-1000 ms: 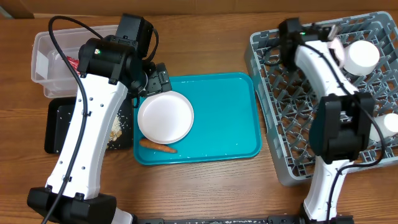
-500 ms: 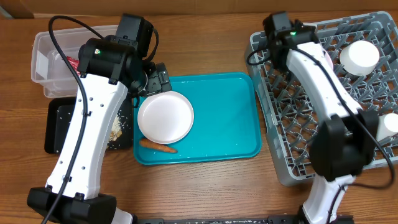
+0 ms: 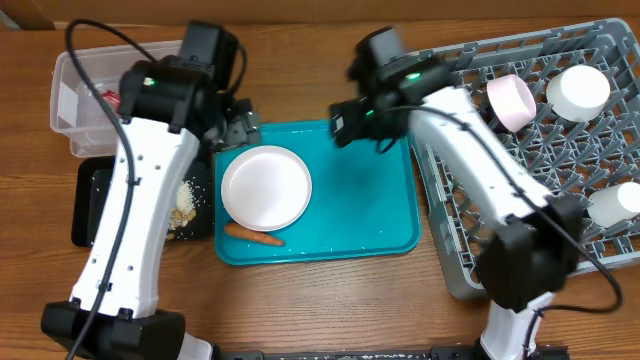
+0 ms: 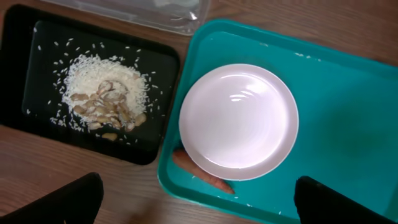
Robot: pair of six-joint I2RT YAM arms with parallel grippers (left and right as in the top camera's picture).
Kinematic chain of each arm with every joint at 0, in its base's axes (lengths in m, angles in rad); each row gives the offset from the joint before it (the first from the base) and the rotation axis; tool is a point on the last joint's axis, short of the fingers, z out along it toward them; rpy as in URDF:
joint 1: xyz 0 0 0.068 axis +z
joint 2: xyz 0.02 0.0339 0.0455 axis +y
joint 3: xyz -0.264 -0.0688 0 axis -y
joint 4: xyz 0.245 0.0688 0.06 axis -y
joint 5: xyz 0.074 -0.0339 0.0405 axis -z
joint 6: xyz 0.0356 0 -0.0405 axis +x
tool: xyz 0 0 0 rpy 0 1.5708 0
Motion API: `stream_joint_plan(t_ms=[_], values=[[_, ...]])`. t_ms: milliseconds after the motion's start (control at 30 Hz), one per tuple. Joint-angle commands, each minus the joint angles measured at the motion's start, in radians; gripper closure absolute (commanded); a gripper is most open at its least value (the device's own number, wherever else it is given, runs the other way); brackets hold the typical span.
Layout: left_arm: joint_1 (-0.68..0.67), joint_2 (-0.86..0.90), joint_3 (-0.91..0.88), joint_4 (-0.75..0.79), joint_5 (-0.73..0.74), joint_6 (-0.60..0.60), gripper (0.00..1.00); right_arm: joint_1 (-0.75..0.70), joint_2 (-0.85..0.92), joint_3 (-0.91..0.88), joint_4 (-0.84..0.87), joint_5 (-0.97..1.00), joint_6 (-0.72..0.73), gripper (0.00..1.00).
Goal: Sort waste into correct bins and load items into the dishwasher
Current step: 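Move the right gripper back to the white plate on the tray, then grasp the white plate edge with the right gripper and lift it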
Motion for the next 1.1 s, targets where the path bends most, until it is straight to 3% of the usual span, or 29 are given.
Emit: stream_joint_plan(t_ms=[0,267,533,633,700,800,1067], values=[[0.092,-0.018,0.014,0.0,-0.009,-0.028,0.0,0.068,0.056,-0.018,0.006,-0.068,-0.017,0.13],[0.321,-0.018,0.014,-0.001,0.052,-0.021,0.0,0.169,0.167,-0.018,0.039,0.017,0.095,0.16],[0.417,-0.018,0.014,0.001,0.056,-0.02,0.0,0.183,0.292,-0.018,0.053,0.015,0.167,0.3],[0.417,-0.018,0.014,0.002,0.056,-0.02,0.0,0.183,0.32,-0.018,0.053,0.016,0.167,0.44],[0.416,-0.018,0.014,0.002,0.056,-0.02,0.0,0.183,0.32,-0.018,0.056,0.026,0.166,0.73],[0.416,-0.018,0.014,0.002,0.056,-0.02,0.0,0.173,0.316,-0.003,0.052,0.047,0.171,0.96],[0.416,-0.018,0.014,0.002,0.056,-0.016,0.0,0.043,0.268,0.094,-0.043,0.159,0.193,0.96]])
